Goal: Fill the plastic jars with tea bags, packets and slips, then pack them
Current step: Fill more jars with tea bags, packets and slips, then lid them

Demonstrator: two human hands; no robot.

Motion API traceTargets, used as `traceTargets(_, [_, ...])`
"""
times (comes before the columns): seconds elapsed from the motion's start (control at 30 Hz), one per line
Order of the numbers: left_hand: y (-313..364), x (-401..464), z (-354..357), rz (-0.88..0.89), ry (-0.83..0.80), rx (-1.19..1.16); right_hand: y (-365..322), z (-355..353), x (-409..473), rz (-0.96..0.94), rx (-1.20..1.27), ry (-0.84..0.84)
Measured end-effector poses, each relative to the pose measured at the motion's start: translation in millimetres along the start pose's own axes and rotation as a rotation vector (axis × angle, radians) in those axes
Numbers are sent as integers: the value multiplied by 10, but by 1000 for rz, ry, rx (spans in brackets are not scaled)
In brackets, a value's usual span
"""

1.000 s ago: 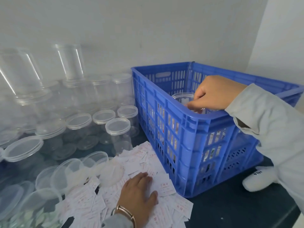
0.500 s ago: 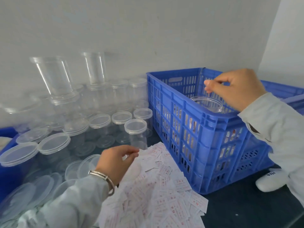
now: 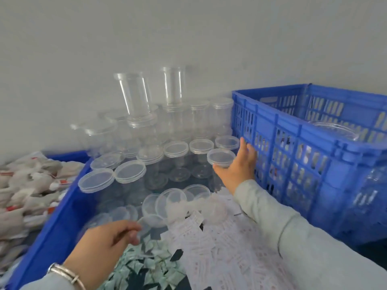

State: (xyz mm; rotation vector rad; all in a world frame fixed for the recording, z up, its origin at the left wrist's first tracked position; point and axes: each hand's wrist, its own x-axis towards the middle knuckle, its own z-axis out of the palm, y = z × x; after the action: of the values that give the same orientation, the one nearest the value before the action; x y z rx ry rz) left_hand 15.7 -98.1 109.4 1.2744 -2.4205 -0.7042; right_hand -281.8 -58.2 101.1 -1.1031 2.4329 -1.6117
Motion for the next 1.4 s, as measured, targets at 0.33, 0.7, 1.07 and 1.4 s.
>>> traceTargets(0.33, [-129, 69, 22, 27, -2, -134, 740, 764, 266, 400, 170, -31])
traceTargets(0.7, [-83, 37, -47, 222, 222, -194, -161, 439, -590, -41, 428, -291])
traceTargets(1.07, [-77, -28, -204, 44, -132, -708, -278, 716, -1288, 270, 985, -1634])
traceTargets(1.4, [-48, -29, -18, -18, 69, -277, -64, 767, -1373, -193, 474, -926])
